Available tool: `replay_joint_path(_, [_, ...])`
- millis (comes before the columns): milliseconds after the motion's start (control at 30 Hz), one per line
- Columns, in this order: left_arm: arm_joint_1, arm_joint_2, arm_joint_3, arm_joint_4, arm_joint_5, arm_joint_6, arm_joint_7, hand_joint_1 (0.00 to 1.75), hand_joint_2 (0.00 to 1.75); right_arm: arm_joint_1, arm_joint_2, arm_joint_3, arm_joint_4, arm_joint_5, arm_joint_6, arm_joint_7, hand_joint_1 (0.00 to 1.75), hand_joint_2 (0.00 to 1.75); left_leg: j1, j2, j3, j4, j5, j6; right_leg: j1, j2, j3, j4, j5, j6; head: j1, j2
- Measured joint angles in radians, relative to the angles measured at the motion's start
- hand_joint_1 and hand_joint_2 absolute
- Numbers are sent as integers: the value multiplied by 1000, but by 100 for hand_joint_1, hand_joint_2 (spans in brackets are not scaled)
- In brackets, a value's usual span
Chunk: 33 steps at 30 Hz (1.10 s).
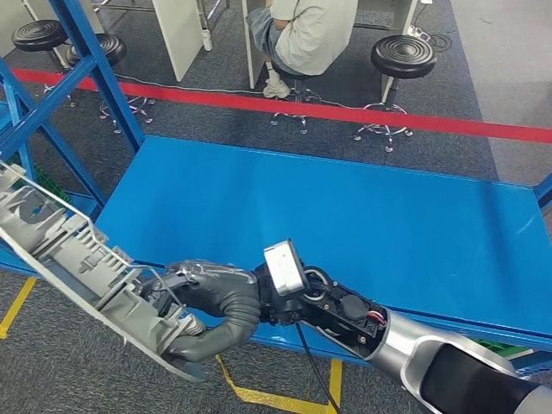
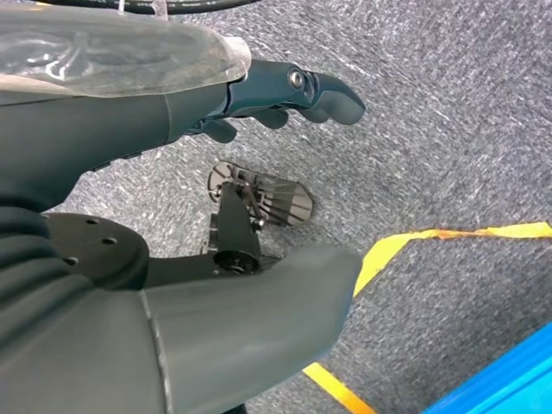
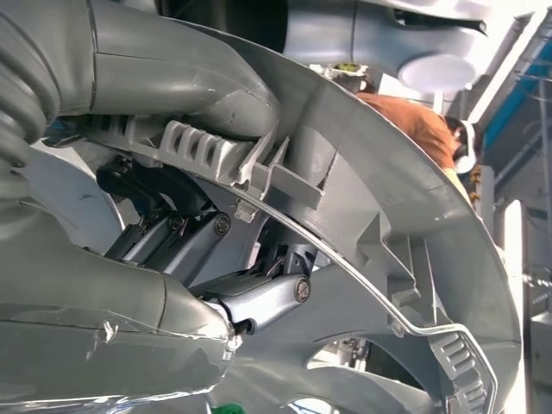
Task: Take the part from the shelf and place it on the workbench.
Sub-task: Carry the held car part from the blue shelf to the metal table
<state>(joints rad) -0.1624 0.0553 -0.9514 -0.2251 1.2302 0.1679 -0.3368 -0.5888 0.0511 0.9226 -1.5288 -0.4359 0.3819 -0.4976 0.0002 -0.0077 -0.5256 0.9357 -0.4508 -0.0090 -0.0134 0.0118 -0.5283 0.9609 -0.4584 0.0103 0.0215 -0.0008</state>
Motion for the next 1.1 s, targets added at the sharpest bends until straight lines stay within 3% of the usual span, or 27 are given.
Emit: replay_joint_path(1100, [10, -1, 0, 0, 3, 4, 35, 0, 175, 0, 0, 52, -49, 9, -47, 4, 175, 175, 0, 0, 0, 0, 0, 0, 0, 0, 0, 0, 0, 0, 0, 0])
